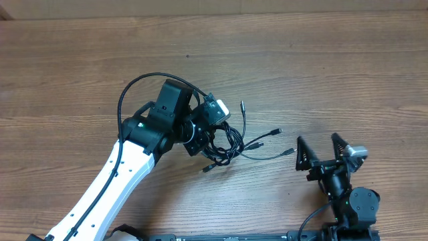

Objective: Untangle cables
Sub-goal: 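Lift the cable bundle with the left gripper toward center, then move the right gripper toward the bundle held by the left gripper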

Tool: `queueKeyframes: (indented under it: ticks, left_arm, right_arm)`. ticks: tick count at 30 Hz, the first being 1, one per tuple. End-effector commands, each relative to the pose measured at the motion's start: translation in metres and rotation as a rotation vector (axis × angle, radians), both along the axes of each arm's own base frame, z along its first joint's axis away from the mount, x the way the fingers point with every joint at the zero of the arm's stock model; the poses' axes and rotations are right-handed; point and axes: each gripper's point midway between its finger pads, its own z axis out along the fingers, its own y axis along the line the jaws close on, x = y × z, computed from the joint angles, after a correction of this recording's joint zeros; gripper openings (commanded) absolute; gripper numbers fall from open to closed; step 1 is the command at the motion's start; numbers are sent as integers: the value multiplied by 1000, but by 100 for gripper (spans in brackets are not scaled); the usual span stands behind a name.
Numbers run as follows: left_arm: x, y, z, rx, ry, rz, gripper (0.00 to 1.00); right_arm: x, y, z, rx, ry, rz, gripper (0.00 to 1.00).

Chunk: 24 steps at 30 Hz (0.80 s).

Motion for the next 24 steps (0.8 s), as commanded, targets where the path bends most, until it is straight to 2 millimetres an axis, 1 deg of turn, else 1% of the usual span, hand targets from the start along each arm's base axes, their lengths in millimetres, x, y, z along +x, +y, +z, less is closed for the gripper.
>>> queueKeyframes:
  ticks: [1, 4, 9, 12, 15, 16, 20, 24]
  left_arm:
    - [0, -13, 25, -87, -27, -9, 4]
    - [1, -13, 25, -88, -30, -9, 4]
    - [3, -13, 26, -110, 1, 50, 4]
    - [6, -15, 29, -141, 24, 103, 4]
    - [9, -16, 32, -173, 54, 159, 4]
    - [9, -16, 32, -184, 74, 186, 4]
    - [9, -16, 32, -207, 119, 243, 4]
    - [10, -16, 32, -245, 186, 333, 4]
  right_arm:
    - [-12, 19, 26, 45, -4, 108, 100]
    - [-21, 19, 38, 46, 31, 107, 100]
    - [-39, 19, 70, 17, 38, 110, 100]
    - [-49, 20, 84, 4, 74, 118, 100]
    - [-55, 23, 89, 12, 152, 138, 100]
    - [-57, 26, 89, 19, 220, 155, 100]
    - [-59, 31, 88, 37, 359, 187, 100]
    - [-60, 48, 90, 79, 472, 288, 100]
